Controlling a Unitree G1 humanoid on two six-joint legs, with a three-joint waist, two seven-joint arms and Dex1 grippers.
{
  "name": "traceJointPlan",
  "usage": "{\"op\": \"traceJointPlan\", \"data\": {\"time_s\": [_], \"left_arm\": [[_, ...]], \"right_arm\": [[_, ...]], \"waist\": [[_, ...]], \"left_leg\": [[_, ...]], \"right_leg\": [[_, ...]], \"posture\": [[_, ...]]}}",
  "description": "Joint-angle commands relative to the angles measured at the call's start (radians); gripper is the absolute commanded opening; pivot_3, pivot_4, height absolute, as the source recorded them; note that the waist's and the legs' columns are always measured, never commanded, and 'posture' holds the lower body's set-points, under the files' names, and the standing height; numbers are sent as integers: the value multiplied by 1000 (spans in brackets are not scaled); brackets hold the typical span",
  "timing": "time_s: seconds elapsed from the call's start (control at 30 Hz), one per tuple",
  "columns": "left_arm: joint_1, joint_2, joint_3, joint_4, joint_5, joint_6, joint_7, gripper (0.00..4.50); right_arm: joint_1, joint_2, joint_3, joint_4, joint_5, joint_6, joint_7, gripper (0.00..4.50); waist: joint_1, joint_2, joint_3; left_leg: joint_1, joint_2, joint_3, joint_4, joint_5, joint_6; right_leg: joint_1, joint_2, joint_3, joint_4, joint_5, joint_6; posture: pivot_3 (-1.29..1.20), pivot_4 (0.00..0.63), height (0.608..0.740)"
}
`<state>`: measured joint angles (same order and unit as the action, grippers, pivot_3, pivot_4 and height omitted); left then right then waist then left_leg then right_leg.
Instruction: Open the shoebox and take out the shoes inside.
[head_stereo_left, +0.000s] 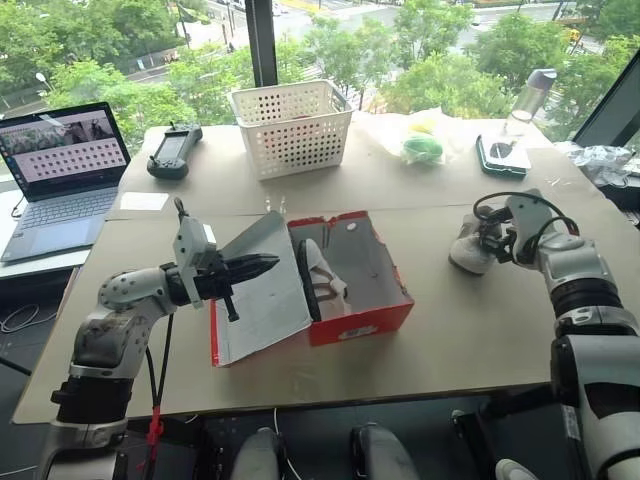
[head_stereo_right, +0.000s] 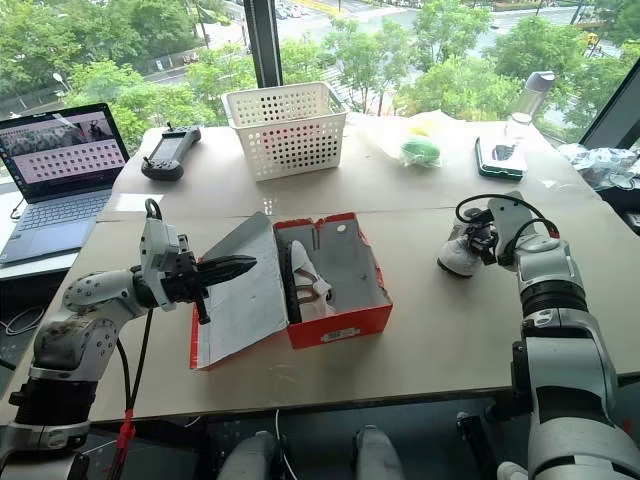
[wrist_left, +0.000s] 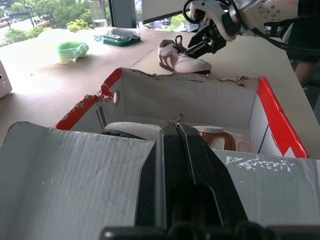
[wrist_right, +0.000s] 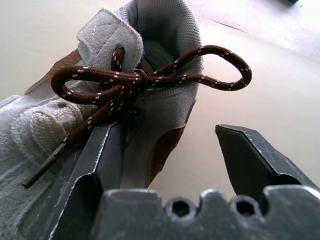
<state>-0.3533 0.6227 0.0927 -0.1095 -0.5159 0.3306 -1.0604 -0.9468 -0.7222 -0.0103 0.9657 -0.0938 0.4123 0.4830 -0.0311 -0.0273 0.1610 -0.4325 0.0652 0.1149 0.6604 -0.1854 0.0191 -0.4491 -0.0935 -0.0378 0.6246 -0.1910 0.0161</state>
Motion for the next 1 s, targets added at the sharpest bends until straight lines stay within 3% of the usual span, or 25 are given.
{"op": "traceJointPlan", "data": {"time_s": [0.03,0.2,0.37,0.4,0.5,0.53,0.63,0.73,1.0], "left_arm": [[-10,6,13,-20,-8,-18,-5,0],[-14,2,9,-18,-7,-17,-3,0],[-14,0,5,-19,-7,-14,-1,0],[-16,0,4,-17,-6,-13,-1,0],[-19,-2,-2,-17,-3,-11,1,0],[-20,-2,-2,-20,-6,-8,2,0],[-24,-3,-6,-18,-7,-8,1,0],[-26,-5,-9,-16,-6,-9,1,0],[-30,-11,-13,-20,-8,-6,7,0]], "right_arm": [[43,-89,-13,-189,9,109,77,3458],[118,-212,-54,-566,78,310,236,3458],[66,-263,-109,-844,252,529,381,3458],[34,-240,-127,-917,335,621,415,3458],[-90,-36,-223,-1156,705,985,497,3458],[-120,40,-238,-1177,738,1094,476,3458],[-102,107,-197,-1171,768,1202,379,3458],[-63,122,-147,-1125,847,1202,308,3458],[8,138,21,-1046,836,1202,196,3458]], "waist": [[7,0,0],[16,4,2],[12,5,3],[10,5,3],[-3,5,3],[-7,5,3],[4,3,2],[33,2,1],[29,2,1]], "left_leg": [[0,0,0,0,0,0],[-7,0,0,0,0,0],[-7,2,0,0,0,0],[-7,2,0,0,0,0],[-6,3,-2,0,0,0],[-5,4,-3,0,0,0],[-4,4,-7,0,0,0],[-7,1,-3,0,0,0],[-13,-1,-1,1,0,1]], "right_leg": [[-1,0,0,0,0,0],[-8,0,0,0,3,5],[-9,2,0,1,3,5],[-9,2,0,1,3,5],[-9,3,0,2,3,3],[-9,3,1,3,4,3],[-7,5,-2,5,3,1],[-7,-1,-5,2,3,-11],[-9,-2,-3,-3,10,0]], "posture": [[0,150,733],[0,150,733],[0,150,733],[0,150,733],[0,150,733],[0,150,733],[0,150,733],[0,150,733],[0,150,733]]}}
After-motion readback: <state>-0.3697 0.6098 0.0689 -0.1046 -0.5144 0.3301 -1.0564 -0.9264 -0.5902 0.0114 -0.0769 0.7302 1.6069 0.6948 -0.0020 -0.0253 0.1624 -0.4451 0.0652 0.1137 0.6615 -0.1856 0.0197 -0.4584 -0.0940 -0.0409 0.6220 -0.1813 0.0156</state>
